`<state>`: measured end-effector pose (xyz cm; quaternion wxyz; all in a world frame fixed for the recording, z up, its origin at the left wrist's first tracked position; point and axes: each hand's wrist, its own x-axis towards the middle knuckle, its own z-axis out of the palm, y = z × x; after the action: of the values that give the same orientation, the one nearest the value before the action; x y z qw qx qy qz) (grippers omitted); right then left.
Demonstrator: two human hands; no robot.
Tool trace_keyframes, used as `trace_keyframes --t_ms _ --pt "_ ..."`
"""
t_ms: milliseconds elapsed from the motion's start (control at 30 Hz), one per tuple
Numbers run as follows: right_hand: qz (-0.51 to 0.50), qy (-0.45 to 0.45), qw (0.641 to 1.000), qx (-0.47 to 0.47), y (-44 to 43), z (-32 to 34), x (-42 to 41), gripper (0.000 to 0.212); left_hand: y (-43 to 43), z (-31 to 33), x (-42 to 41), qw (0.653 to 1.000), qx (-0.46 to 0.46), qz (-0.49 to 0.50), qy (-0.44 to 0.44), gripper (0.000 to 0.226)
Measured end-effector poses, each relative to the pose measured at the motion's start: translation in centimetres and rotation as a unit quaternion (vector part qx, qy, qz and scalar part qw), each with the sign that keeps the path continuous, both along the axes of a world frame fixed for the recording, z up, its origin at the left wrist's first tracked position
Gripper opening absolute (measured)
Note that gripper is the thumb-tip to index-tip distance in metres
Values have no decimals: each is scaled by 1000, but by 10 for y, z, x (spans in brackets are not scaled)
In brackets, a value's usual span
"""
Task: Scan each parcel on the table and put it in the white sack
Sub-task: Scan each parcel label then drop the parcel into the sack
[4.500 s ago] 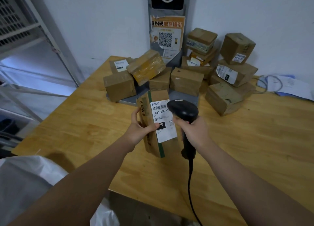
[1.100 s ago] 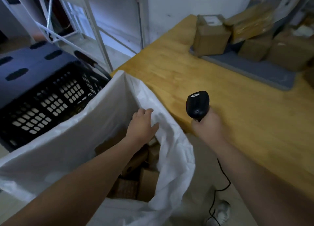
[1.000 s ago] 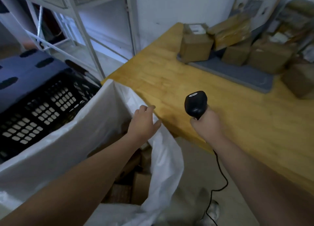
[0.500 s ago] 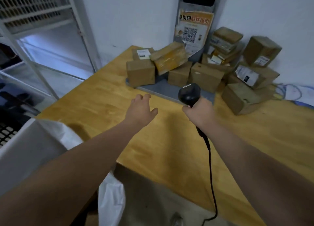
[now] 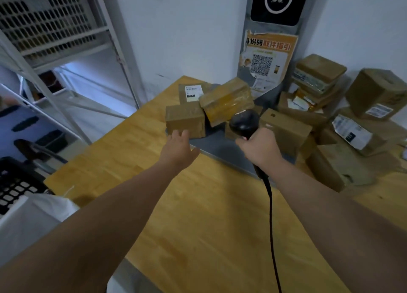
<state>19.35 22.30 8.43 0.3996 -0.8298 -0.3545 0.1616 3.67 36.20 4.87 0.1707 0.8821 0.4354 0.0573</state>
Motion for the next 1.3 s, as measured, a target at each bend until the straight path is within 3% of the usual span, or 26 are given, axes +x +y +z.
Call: trace_keyframes --t_ms 133,300,567,733,833,967,1100,1200,1300 --pt "12 9 1000 -9 55 -4 7 29 57 -6 18 999 27 -3 28 63" --pt "19 16 1000 -6 111 -13 5 46 136 -14 42 993 47 -45 102 88" --pt "24 31 999 -30 149 -42 7 46 201 -30 58 975 14 -98 199 117" --pt "-4 49 998 -44 147 -52 13 40 191 -42 47 982 27 -102 155 105" --pt "-23 70 996 -51 140 -53 17 30 172 -45 31 991 -26 -72 105 97" --pt "-58 181 981 -29 117 -50 14 19 132 -52 -7 994 -102 8 29 98" --pt "-80 366 927 -14 73 -43 3 22 73 -61 -36 992 -116 42 -3 96" --pt "-71 419 904 -42 37 -40 -2 37 29 -55 -37 998 -61 -2 -21 102" --pt "-105 458 882 -33 2 -32 0 57 -6 -39 -25 991 79 -102 -28 104"
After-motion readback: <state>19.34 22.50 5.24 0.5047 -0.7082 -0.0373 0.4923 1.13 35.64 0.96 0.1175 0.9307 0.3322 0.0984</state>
